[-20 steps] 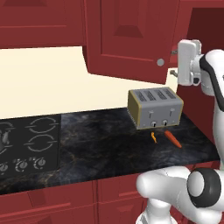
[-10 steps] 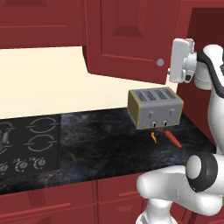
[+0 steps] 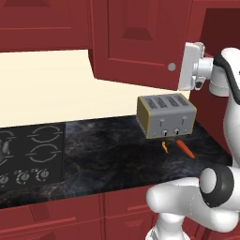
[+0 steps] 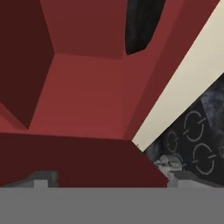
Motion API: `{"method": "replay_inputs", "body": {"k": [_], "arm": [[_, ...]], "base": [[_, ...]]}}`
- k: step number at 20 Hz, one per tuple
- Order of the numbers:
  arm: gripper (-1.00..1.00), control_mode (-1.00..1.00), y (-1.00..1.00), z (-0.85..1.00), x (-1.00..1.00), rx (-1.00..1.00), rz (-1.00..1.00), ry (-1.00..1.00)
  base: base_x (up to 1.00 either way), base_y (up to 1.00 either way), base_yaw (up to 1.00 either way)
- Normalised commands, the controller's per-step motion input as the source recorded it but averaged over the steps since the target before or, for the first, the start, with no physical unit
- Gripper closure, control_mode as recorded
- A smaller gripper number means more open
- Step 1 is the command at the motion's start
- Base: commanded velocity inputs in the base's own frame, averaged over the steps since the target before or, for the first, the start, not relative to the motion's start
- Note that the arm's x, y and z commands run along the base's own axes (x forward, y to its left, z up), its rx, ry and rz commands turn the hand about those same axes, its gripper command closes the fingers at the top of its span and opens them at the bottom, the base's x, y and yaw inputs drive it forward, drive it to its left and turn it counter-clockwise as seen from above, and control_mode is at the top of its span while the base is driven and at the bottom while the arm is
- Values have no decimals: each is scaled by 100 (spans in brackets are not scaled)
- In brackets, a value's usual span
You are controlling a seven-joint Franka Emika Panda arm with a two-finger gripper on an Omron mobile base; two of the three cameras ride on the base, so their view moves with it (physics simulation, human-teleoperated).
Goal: Pick the pan from the cabinet and place it on the stove. Then turn on the stove burner for the pan.
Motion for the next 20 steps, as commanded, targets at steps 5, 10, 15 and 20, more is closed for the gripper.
{"method": "replay_inputs", "body": {"k": [5,10,15,20], "arm": [[-100,-100,52,0,-75,0,17,-2],[-100,-100,70,0,-73,0,13,-1],[-100,-100,82,0,-64,0,9,0],[-100,-100,91,0,-49,0,5,0]], "base": [[0,0,0],[0,0,0],[0,0,0],[0,0,0]]}}
